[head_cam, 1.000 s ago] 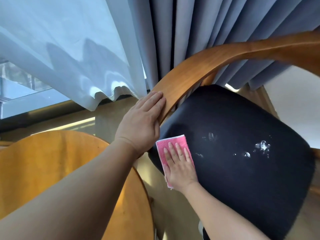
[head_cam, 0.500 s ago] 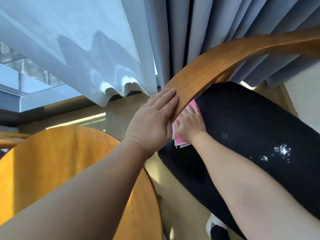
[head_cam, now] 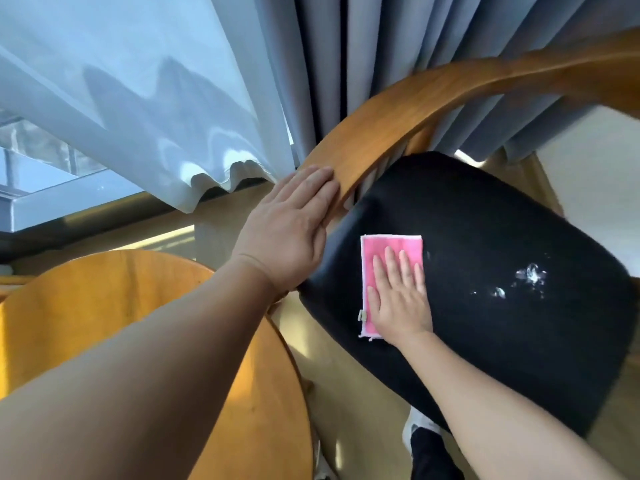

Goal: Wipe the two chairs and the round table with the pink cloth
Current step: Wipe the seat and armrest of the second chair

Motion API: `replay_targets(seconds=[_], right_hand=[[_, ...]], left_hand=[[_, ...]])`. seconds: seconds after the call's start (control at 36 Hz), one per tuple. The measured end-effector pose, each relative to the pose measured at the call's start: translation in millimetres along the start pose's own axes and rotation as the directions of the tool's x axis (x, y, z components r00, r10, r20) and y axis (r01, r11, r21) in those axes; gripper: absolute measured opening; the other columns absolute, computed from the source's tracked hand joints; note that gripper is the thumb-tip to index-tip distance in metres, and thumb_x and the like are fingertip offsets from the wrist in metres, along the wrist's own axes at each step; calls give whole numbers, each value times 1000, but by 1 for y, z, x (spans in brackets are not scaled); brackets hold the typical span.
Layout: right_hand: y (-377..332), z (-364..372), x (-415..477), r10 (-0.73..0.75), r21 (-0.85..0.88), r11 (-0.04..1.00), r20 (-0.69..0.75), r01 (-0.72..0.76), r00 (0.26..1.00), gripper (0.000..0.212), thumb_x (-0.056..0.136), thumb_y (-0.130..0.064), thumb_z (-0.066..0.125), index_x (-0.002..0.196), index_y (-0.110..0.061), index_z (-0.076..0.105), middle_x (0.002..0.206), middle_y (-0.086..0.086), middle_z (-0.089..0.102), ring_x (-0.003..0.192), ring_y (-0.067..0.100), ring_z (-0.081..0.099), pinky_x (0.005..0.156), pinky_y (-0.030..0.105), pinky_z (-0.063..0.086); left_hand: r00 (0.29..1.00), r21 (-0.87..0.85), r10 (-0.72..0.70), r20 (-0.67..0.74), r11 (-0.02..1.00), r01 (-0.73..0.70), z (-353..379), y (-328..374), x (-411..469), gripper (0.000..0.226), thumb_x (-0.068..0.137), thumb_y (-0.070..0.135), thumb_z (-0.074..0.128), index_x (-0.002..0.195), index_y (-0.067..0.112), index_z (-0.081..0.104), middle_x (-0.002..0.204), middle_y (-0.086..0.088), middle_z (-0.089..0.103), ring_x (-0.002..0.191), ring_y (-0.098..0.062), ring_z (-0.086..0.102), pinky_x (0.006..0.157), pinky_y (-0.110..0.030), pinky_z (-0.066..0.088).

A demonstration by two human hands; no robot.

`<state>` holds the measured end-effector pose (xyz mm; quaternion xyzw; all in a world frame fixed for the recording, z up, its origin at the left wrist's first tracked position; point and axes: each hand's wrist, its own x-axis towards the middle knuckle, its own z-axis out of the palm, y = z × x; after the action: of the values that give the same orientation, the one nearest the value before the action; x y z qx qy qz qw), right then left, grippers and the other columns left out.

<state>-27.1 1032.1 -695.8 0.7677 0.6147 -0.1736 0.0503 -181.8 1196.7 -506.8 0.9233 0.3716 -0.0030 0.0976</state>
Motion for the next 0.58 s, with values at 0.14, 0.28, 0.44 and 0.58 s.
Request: replay_targets(seconds=[0.14,0.28,0.44,0.58], right_hand=[[9,11,-27,-10,-28,1000,14,11,1000,61,99,-43,22,152,-12,21,159,12,20,148,32,16,119,51,11],[9,8,-27,-6,1,1000,59,6,998,62,98,-44,23,152,-12,21,159,11,20,149,32,15,119,52,12],[10,11,-31,-35,21,999,53,34,998,64,96,-45,27,150,-11,26,158,12,25,148,33,19,118,53,15],[11,11,-24,-43,49,998,2,43,999,68,92,-46,39,149,-11,26,158,10,22,147,31,21,118,52,15]], left_hand=[[1000,21,-22,-1,1000,22,-1,2,0,54,91,29,34,143,16,40,148,-5,40,139,-23,29,113,-30,11],[997,83,-22,-71,996,28,-3,14,10,41,84,28,41,115,8,60,120,-12,58,113,-28,48,95,-27,33],[996,-50,8,-92,999,-13,4,31,82,48,86,20,39,129,1,50,136,-17,48,128,-35,42,110,-39,30],[996,-31,72,-45,997,-73,10,25,93,54,90,20,34,141,5,40,150,-13,35,140,-29,30,117,-39,20]])
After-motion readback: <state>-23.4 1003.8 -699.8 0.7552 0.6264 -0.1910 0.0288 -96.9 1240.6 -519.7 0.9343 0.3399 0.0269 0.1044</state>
